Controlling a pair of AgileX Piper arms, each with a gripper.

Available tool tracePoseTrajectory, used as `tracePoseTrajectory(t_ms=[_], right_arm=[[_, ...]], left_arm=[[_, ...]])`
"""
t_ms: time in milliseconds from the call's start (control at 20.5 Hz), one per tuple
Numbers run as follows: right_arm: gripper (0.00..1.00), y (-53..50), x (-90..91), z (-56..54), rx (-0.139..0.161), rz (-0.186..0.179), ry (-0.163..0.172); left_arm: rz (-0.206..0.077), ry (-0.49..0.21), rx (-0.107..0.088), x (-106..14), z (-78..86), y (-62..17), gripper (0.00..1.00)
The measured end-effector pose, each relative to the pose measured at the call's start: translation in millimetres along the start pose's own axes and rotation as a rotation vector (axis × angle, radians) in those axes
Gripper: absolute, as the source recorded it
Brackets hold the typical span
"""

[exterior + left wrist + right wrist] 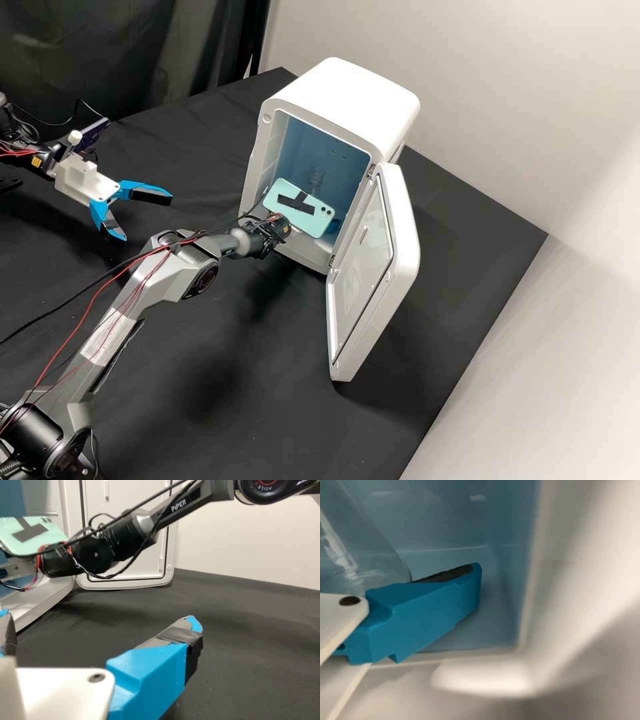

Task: Place the flask in the incubator

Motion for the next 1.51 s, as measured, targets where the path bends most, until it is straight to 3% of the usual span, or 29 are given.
tracePoseTrajectory(t_ms=[49,195,439,586,732,976,1269,1513], right_arm=[[1.00,3.9,-2.2,1.7,0.011,0.012,-0.002],[1.00,13.3,-12.9,5.8,-0.024,0.024,-0.017],[1.00,26.7,-35.9,-8.3,-0.090,0.079,0.033],[1.00,29.3,-47.6,-11.2,-0.104,0.100,0.051],[1.00,24.4,-56.5,-5.3,-0.120,0.098,0.044],[1.00,20.0,-73.3,-0.4,-0.120,0.069,0.013],[1.00,20.7,-102.8,-2.2,-0.124,0.105,0.056],[1.00,20.9,-127.5,-2.9,-0.080,0.131,0.088]], left_arm=[[0.002,-0.001,0.001,-0.2,0.2,0.5,1.00],[0.005,0.003,0.001,-0.9,-0.4,1.0,1.00],[0.017,0.006,0.004,-3.2,-0.8,4.0,1.00],[0.017,0.009,0.003,-5.0,-1.0,3.6,1.00],[0.016,0.008,0.004,-5.0,-0.9,3.6,1.00],[0.016,0.008,0.004,-5.0,-0.9,3.6,1.00],[0.025,0.005,0.007,-5.7,0.0,5.7,1.00],[0.020,0.000,0.009,-6.9,0.7,4.7,1.00]])
